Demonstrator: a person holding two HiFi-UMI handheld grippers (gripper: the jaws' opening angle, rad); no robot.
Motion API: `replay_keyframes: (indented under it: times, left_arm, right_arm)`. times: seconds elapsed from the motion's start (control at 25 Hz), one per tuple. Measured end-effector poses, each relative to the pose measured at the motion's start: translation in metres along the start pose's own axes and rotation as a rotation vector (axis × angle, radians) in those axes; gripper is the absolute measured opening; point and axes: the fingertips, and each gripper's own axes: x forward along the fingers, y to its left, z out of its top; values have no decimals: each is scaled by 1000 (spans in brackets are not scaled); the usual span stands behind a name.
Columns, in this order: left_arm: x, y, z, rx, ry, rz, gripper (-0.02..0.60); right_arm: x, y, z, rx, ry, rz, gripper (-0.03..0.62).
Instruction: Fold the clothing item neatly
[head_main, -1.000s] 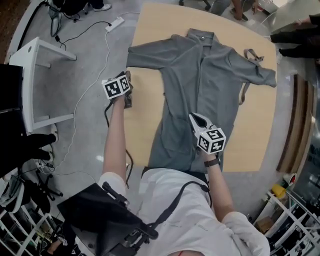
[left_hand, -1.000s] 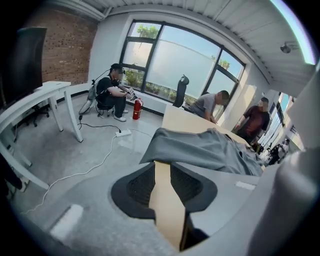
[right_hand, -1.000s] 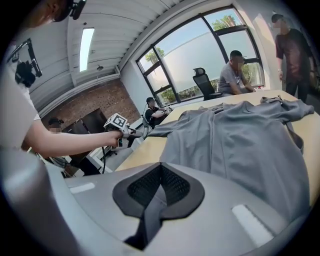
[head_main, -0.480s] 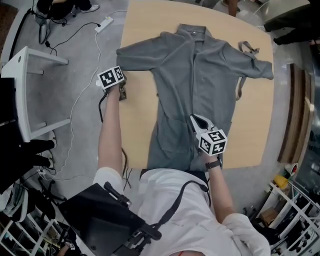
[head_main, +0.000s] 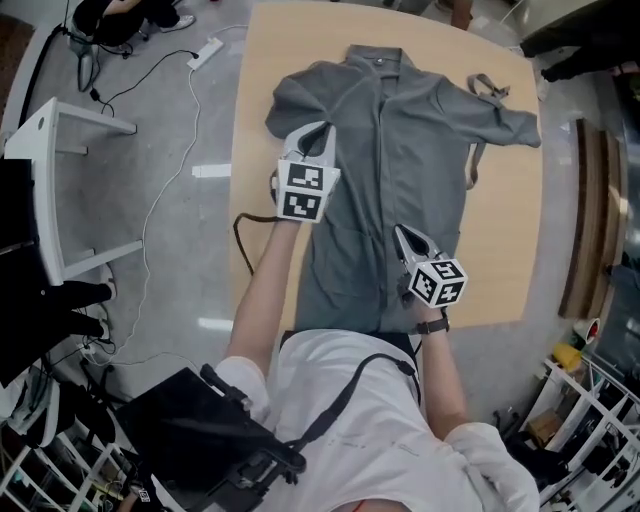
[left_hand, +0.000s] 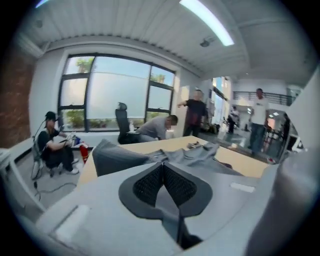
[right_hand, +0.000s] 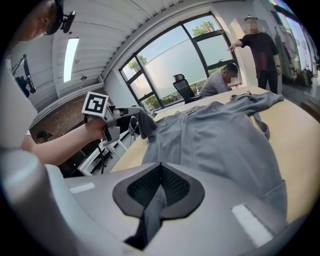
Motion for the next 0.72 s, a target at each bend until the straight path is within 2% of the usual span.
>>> replay_keyframes:
  times: [0.08,0.16,0.24,0.32,0.4,0.52,0.72]
  left_arm:
    - [15,-64,-16,135,48,-107,14]
    - [26,-121,-47,223,119,-212,15]
    - [33,-163,-83,274,201,-292,15]
    - [36,-185,-116,297,281,-327,23]
    - [35,-190,-138,290,336,-329,60]
    - [27,-176,-144,247,356,-283,92]
    - [11,-107,-131,94,329,-89,94]
  right_arm:
    - [-11,-10,2,22,-24,-28,6]
    - [-24,-22,3,41,-47,-63,6]
    - [-35,-36,2,58,-65,-95,6]
    - [-43,-49,0,75,-76,-124,6]
    - [-47,-58,-1,88,-84,-140,6]
    - [-39,-58,4,77,-87,-122,6]
    - [5,-34,30,-21,-65,-32,17]
